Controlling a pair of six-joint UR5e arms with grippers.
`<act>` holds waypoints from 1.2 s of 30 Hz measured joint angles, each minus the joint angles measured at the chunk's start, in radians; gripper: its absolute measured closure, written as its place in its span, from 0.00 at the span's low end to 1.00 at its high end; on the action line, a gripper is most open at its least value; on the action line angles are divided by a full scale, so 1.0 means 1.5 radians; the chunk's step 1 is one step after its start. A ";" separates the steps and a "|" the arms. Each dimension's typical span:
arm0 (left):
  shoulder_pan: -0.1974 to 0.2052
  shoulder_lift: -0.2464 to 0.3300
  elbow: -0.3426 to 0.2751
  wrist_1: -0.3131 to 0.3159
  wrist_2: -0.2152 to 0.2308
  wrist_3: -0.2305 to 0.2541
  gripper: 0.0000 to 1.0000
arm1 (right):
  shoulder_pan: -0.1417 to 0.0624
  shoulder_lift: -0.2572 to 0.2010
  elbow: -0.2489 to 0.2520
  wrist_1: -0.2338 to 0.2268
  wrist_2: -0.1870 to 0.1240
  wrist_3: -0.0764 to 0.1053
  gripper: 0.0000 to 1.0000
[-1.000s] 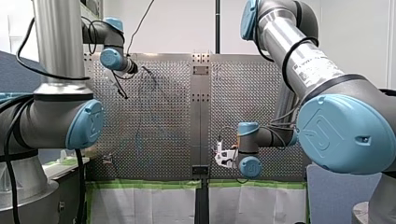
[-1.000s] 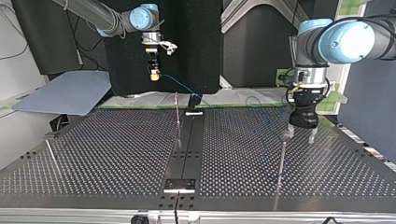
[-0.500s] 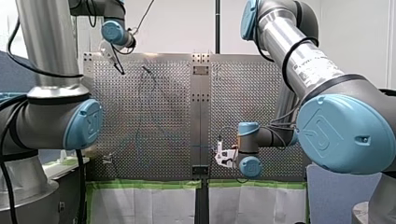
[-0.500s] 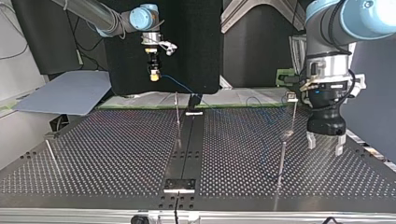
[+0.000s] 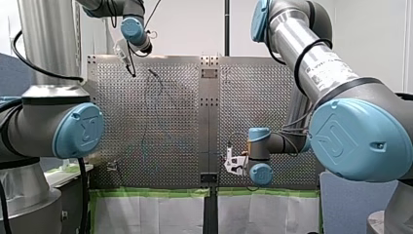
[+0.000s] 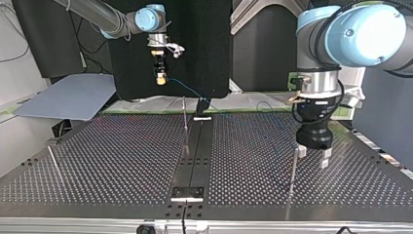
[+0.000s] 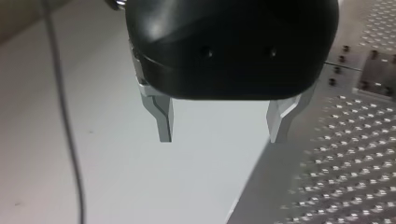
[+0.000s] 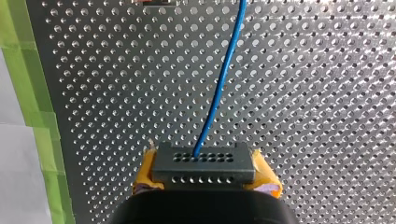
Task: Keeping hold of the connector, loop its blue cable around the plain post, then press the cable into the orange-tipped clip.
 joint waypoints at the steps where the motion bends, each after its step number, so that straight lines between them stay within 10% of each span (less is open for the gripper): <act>1: -0.008 -0.007 0.008 -0.008 -0.008 0.008 0.02 | 0.000 0.000 0.000 0.000 0.000 0.000 1.00; 21: -0.032 -0.092 0.049 -0.133 -0.128 0.133 0.02 | 0.000 0.000 0.000 0.002 0.000 0.000 1.00; 36: -0.028 -0.092 0.062 -0.231 -0.084 0.231 0.02 | 0.000 0.000 0.000 0.000 -0.003 0.001 1.00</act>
